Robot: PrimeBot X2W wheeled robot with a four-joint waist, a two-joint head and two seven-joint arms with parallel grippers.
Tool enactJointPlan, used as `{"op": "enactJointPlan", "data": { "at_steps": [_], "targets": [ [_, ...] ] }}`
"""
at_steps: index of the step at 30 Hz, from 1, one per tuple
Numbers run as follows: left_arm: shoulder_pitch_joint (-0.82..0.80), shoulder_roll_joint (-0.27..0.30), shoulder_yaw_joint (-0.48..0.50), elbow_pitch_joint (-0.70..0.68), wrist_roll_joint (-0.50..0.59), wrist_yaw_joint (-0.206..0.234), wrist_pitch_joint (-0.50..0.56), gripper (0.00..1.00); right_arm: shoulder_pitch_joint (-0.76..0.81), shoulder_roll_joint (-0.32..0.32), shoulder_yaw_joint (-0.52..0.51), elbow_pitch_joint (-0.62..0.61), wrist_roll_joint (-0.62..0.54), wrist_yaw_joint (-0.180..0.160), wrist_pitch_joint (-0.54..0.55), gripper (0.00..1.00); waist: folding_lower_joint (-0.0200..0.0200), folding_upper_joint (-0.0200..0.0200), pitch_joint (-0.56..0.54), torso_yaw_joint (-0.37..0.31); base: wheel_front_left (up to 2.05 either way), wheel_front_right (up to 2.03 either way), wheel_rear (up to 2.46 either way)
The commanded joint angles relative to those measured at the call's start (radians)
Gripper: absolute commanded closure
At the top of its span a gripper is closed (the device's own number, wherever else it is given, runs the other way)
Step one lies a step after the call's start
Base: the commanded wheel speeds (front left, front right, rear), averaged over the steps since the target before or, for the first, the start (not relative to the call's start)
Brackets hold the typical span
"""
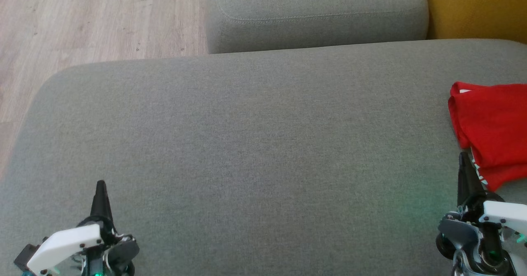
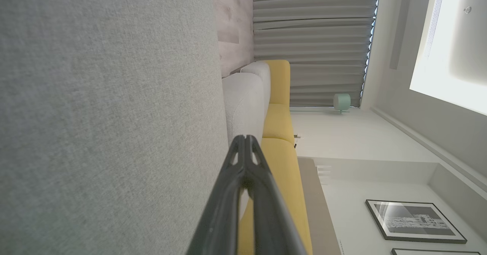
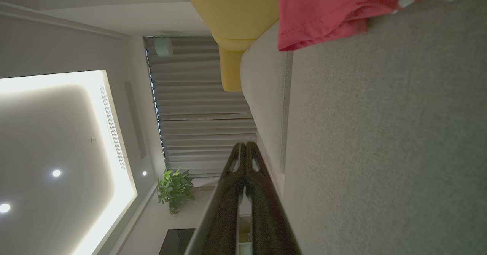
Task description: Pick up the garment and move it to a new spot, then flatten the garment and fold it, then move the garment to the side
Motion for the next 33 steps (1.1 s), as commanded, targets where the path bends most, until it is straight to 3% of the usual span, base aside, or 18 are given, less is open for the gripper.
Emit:
{"op": "enactJointPlan", "data": {
  "at_steps": [1,33],
  "targets": [
    [-0.047,0.004,0.037,-0.036,-0.005,-0.007,0.007,1.0,-0.047,-0.006,0.021,-0.037,0.007,0.008,0.006,1.0,0.0,0.0,0.0,0.0,0.0,0.0,0.0],
    [-0.047,0.004,0.037,-0.036,-0.005,-0.007,0.007,1.0,-0.047,-0.006,0.021,-0.037,0.007,0.008,0.006,1.0,0.0,0.0,0.0,0.0,0.0,0.0,0.0]
  ]
}}
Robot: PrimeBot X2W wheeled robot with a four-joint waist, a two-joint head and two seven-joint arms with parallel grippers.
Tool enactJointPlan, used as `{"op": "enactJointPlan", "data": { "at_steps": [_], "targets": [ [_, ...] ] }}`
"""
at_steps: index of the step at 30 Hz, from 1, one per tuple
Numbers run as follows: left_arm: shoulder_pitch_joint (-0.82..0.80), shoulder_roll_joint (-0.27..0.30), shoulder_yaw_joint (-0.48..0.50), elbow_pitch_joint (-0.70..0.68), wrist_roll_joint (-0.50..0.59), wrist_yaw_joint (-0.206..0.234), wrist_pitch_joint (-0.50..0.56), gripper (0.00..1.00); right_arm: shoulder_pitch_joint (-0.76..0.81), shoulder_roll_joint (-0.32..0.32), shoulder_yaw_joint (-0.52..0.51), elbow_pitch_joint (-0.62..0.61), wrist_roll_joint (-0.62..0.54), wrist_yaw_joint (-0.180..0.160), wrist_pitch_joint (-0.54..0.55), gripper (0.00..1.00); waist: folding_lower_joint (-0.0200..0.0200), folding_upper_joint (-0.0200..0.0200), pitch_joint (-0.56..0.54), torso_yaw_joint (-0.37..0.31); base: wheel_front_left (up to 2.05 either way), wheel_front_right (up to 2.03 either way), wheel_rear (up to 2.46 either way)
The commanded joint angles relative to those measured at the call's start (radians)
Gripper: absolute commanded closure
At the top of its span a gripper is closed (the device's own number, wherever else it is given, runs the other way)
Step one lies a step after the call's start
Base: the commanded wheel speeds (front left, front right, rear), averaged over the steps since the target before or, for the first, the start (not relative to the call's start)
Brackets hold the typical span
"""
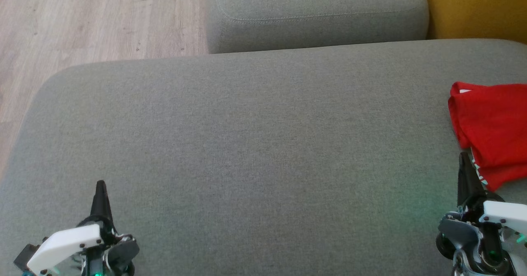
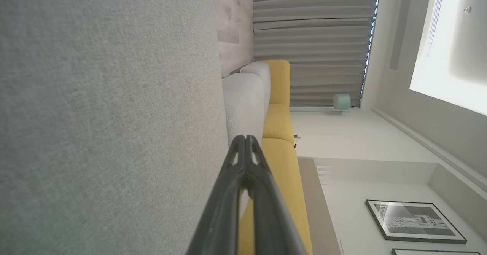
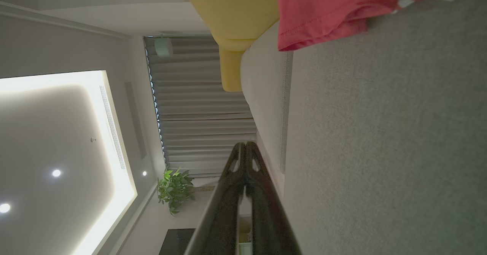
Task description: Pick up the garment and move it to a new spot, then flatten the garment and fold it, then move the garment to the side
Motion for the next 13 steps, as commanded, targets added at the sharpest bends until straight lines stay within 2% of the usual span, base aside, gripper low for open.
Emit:
{"op": "enactJointPlan", "data": {
  "at_steps": [1,13],
  "targets": [
    [-0.047,0.004,0.037,-0.036,-0.005,-0.007,0.007,1.0,-0.047,-0.006,0.021,-0.037,0.007,0.008,0.006,1.0,0.0,0.0,0.0,0.0,0.0,0.0,0.0],
    [-0.047,0.004,0.037,-0.036,-0.005,-0.007,0.007,1.0,-0.047,-0.006,0.021,-0.037,0.007,0.008,0.006,1.0,0.0,0.0,0.0,0.0,0.0,0.0,0.0]
  ]
}}
